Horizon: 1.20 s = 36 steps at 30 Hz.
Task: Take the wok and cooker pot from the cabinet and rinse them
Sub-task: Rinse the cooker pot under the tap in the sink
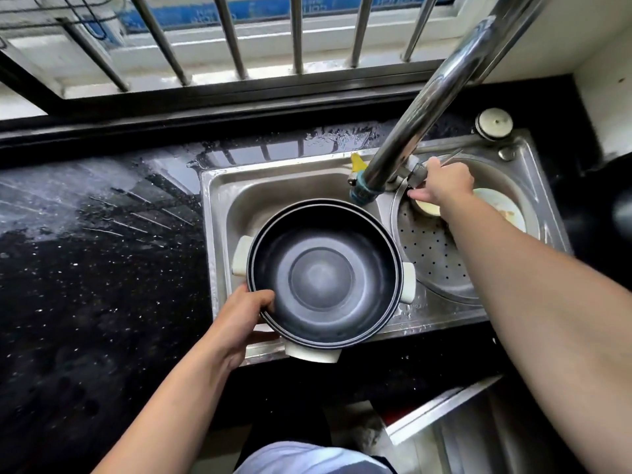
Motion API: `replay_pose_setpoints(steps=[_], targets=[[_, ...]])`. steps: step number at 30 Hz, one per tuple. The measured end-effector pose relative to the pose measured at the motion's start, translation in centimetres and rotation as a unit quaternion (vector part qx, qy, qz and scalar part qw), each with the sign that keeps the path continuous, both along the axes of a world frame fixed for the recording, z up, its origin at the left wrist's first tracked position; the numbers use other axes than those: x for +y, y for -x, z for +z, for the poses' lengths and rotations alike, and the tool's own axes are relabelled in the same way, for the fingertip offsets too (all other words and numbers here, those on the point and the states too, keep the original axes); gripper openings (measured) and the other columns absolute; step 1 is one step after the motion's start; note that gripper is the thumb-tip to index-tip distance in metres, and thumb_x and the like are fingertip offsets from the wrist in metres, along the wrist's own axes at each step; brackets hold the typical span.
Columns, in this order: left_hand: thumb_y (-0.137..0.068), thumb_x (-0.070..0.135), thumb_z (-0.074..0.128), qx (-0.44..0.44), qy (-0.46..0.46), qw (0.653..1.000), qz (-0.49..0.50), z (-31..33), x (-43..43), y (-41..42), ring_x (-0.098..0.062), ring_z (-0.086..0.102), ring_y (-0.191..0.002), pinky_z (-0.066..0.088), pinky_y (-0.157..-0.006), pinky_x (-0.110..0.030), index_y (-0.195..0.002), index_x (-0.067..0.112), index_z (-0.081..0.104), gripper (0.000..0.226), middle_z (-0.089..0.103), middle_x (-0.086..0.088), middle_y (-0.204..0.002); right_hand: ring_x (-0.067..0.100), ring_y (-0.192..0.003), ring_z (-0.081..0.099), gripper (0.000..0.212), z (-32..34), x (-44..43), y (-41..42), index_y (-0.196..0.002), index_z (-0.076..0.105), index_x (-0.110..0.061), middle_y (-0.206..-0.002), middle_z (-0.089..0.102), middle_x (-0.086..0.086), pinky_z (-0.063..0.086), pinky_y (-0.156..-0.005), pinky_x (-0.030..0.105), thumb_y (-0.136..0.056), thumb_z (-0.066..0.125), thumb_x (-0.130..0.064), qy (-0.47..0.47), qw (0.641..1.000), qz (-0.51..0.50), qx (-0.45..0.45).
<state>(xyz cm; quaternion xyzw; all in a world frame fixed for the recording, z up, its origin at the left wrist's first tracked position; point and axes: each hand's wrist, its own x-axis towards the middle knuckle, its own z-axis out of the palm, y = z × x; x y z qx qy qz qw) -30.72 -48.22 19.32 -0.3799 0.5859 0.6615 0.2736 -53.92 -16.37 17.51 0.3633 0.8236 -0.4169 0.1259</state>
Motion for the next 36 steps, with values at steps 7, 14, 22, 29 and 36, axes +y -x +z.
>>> replay_pose_setpoints(steps=[7,14,22,29,36], targets=[[-0.051,0.013,0.057,-0.023,0.008,0.999,-0.039,-0.2,0.0,0.4,-0.009,0.067,-0.056,0.058,-0.062,-0.037,-0.094,0.017,0.055,0.044,0.067,0.008,-0.058,0.016,-0.102,0.06,0.03,6.4,-7.0,-14.9,-0.11,0.067,-0.016,-0.11,0.068,0.002,0.044,-0.088,0.023,-0.085,0.049,-0.019,-0.124,0.898,0.351,0.236],[-0.048,0.016,0.055,-0.027,-0.014,0.999,-0.034,0.9,1.1,1.3,-0.011,0.053,-0.05,0.045,-0.06,-0.028,-0.062,0.026,0.065,0.02,0.056,0.008,-0.051,0.035,-0.151,0.009,0.064,2.1,-15.2,-16.7,-0.152,0.027,-0.019,-0.166,0.009,0.007,0.017,-0.119,0.058,-0.094,0.05,-0.032,-0.125,0.815,0.561,-0.076],[-0.053,0.014,0.058,-0.034,0.008,0.999,-0.012,0.2,0.0,1.4,-0.023,0.053,-0.073,0.044,-0.07,-0.036,-0.099,0.016,0.048,0.047,0.056,-0.008,-0.078,0.013,-0.143,0.037,0.043,1.2,-10.8,-17.1,-0.124,0.069,-0.028,-0.148,0.05,-0.011,0.025,-0.121,0.034,-0.087,0.052,-0.013,0.047,0.761,0.643,-0.07],[-0.055,0.017,0.056,-0.039,0.016,0.999,-0.014,0.9,1.2,1.8,-0.015,0.051,-0.051,0.041,-0.059,-0.028,-0.085,0.014,0.056,0.03,0.057,-0.004,-0.063,0.027,-0.153,0.002,0.074,1.3,-17.4,-17.0,-0.155,0.025,-0.022,-0.167,0.005,0.001,0.001,-0.119,0.058,-0.087,0.049,-0.004,0.006,0.776,0.629,-0.049],[-0.052,0.021,0.057,-0.054,0.046,0.997,-0.03,-0.1,0.4,2.1,-0.018,0.052,-0.062,0.047,-0.058,-0.029,-0.106,0.014,0.046,0.056,0.054,-0.002,-0.074,0.028,-0.13,0.052,0.046,1.9,-11.4,-16.0,-0.127,0.066,-0.017,-0.147,0.051,0.01,0.042,-0.111,0.042,-0.085,0.047,-0.013,-0.093,0.81,0.558,-0.153]])
